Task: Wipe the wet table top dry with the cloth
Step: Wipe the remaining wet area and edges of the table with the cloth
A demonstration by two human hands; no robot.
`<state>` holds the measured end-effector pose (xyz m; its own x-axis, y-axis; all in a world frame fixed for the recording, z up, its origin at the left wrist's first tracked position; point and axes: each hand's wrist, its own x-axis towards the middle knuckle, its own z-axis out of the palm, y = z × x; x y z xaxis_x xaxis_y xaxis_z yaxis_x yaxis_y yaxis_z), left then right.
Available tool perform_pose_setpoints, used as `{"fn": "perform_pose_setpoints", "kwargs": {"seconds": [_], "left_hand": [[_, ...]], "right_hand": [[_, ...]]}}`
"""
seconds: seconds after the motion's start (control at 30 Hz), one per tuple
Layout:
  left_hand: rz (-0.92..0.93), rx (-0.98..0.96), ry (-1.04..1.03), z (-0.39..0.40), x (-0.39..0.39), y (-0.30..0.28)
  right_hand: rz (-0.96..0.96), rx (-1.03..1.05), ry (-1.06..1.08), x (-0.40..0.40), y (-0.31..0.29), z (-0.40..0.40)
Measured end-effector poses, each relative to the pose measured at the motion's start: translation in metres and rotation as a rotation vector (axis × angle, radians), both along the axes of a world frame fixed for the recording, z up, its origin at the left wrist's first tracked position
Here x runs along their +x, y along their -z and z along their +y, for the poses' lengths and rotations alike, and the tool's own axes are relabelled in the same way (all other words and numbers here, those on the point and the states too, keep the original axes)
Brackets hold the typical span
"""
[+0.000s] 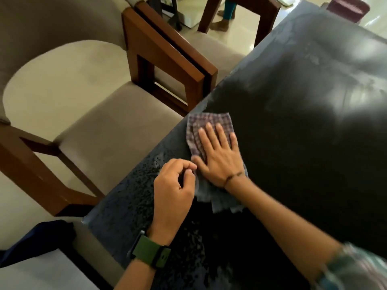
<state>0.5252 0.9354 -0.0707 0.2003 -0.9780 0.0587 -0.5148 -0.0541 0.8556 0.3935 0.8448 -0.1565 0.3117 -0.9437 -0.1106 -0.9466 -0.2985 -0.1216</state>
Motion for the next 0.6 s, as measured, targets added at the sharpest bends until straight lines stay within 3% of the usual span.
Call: {"fn": "perform_pose_setpoints", "kwargs": {"seconds": [0.17, 0.27, 0.43, 0.6], "left_hand": [[0.005, -0.004, -0.004, 0.014, 0.006, -0.003], [0.022, -0.033, 0.025, 0.029, 0.005, -0.007], [0.016, 0.004, 0.031, 0.050, -0.001, -0.008], [-0.008, -0.058, 0.006, 0.048, -0.005, -0.021]], "right_hand": [[-0.002, -0.031, 0.115, 0.024, -0.006, -0.144], [0.048, -0.025, 0.126, 0.032, -0.011, -0.176], [-0.024, -0.046, 0.112, 0.037, -0.004, -0.115], [0.045, 0.054, -0.019, 0.044, -0.012, 0.027]]}}
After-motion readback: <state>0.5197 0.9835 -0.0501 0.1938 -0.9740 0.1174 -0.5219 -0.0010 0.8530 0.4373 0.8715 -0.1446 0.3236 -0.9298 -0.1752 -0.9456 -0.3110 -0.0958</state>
